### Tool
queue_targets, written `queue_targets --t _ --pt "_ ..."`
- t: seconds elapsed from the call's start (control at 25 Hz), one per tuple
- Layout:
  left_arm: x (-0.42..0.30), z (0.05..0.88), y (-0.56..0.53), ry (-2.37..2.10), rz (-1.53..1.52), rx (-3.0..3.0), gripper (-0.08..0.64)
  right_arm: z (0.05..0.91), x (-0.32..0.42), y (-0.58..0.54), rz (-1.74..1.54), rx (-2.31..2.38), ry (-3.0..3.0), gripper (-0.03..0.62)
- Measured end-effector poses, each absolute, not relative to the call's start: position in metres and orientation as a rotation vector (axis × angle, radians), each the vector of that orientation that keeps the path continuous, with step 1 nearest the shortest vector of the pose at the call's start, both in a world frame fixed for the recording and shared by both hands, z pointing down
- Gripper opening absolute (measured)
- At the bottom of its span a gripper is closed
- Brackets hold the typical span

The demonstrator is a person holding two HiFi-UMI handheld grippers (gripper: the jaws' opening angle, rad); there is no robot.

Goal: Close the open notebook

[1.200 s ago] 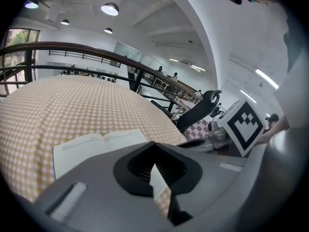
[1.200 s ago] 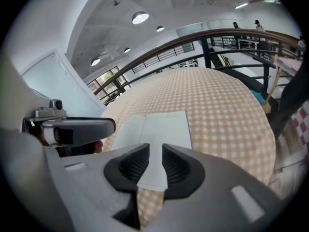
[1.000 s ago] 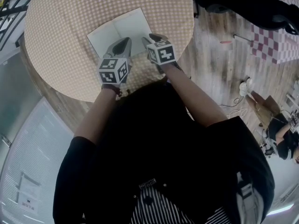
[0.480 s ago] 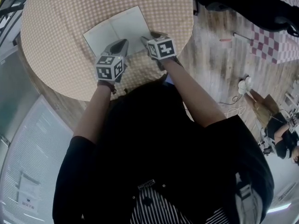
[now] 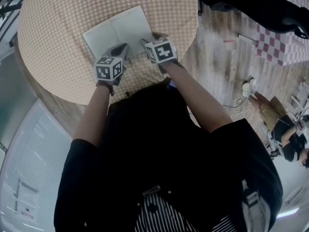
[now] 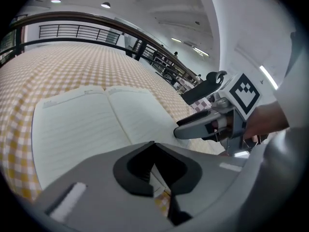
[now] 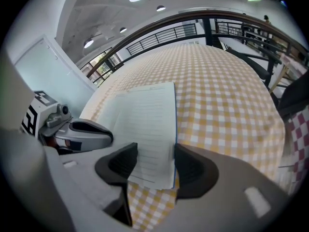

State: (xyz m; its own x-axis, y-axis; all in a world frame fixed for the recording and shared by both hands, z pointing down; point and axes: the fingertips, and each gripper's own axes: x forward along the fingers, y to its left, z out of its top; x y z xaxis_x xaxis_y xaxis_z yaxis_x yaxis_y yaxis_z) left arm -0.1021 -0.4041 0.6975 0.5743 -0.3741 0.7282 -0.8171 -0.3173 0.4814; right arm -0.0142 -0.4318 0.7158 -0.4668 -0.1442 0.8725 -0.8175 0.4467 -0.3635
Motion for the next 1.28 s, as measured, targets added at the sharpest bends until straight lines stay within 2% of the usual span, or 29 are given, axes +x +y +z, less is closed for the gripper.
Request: queue_targets --t 0.56,0.92,1.28 --pt "-0.108 0.685 -0.402 -0.964 0.627 2.005 0.000 0.670 -0.042 -0.421 1.284 0.653 -2.032 0.230" --pt "-0.129 0.636 -0.414 -1.054 0.467 2.007 0.002 0.603 -0.078 -0.408 1.260 0.609 -2.237 0.229" --pt "-0.155 0.621 -0.404 -1.079 0.334 1.958 0.002 0.586 -0.123 -0.360 1.312 0.427 -2.292 0.209"
